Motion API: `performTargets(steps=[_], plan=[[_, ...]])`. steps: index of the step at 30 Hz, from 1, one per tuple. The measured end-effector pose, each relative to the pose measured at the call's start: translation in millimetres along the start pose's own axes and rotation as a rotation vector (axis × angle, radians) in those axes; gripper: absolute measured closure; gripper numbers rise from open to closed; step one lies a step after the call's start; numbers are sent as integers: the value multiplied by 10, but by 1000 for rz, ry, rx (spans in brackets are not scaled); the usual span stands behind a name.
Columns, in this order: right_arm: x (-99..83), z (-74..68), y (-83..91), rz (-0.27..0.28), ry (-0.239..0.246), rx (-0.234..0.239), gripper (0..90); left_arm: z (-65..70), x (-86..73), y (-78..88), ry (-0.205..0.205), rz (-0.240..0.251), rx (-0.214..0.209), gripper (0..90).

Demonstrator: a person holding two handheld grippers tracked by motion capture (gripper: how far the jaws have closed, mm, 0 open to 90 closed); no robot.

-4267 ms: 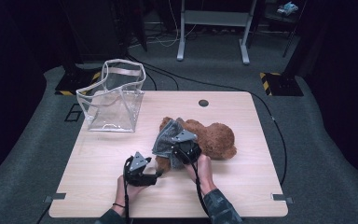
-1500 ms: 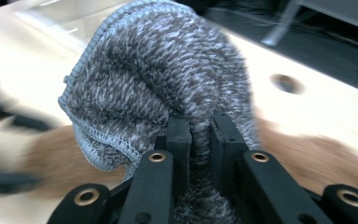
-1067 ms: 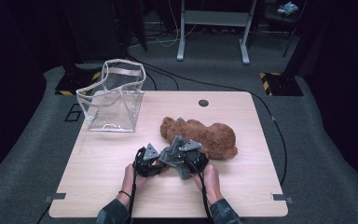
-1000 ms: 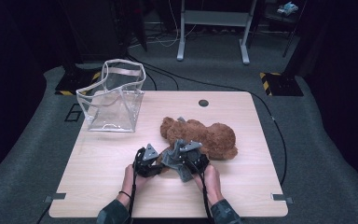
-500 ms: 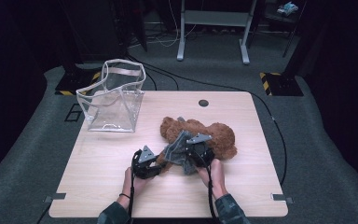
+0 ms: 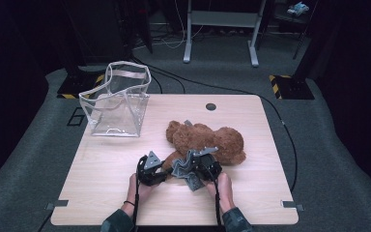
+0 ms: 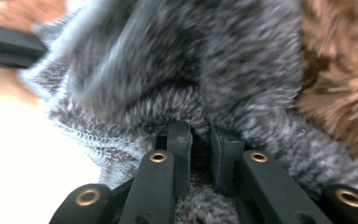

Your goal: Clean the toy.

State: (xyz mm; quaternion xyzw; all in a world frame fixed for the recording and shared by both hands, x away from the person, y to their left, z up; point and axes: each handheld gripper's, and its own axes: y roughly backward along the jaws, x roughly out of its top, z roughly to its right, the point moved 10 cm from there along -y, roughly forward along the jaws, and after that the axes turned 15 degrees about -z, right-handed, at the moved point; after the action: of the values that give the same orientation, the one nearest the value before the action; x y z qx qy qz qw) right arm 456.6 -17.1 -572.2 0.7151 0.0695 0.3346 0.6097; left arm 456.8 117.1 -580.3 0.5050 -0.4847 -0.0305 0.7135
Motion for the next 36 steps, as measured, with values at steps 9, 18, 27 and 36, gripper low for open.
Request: performTargets(steps=[9,18,27,36], plan=[[129,53,81,45,2,-102,802,-1,2,0,2,4,0,595],[365,108,692,226,12,-55,797,2,7,1,4,13,1,593],[784,308,621,189,-15,-128,797,7,-1,8,-3,6,1,593],[298,896,780,201,-157,-200,804,9,4,7,-7,14,8,593]])
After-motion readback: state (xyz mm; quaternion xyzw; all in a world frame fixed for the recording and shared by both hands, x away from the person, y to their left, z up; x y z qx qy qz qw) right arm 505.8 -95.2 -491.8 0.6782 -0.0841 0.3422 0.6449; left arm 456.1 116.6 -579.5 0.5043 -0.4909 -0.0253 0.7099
